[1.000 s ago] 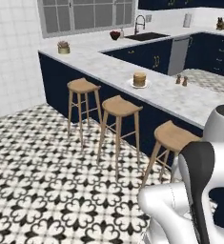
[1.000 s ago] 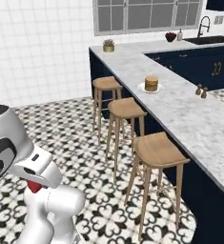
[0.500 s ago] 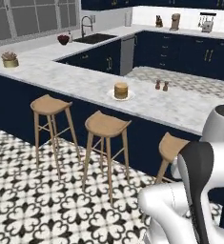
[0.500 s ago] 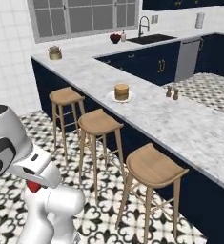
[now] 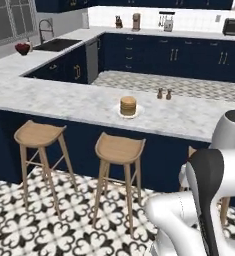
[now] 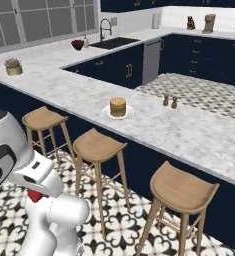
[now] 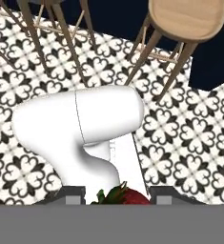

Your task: Take the strawberry from the fridge and place it on top of the pancake, located on the dining counter.

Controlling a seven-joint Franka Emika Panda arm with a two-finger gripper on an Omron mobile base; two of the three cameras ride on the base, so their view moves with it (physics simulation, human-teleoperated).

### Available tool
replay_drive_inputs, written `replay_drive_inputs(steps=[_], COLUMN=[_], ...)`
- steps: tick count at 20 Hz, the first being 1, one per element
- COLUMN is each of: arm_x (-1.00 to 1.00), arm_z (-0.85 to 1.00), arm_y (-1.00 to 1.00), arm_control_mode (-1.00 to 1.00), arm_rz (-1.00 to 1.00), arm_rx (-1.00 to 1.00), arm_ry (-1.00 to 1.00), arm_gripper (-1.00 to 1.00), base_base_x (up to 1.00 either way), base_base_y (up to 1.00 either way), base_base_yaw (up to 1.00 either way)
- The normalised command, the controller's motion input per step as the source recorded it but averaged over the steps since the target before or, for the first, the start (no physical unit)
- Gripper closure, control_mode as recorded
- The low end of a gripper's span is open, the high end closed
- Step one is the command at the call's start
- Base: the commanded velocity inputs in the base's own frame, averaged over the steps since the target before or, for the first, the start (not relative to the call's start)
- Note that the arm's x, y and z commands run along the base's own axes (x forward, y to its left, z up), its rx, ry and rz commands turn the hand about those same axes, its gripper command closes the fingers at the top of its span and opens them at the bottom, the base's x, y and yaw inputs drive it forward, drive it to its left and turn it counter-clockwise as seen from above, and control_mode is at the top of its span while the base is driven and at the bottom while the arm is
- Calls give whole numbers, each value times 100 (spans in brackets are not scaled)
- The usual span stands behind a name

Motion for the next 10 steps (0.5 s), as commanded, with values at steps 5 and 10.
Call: replay_drive_inputs(steps=[5,10], arm_x=[0,0], arm_z=[0,0], arm_y=[0,0], arm_control_mode=[100,100], arm_rz=[0,0], arm_rx=[0,0], arm_ry=[0,0], arm_gripper=[100,100], base_base_x=[59,68], base_base_y=[92,87], base_base_yaw=[-56,-58])
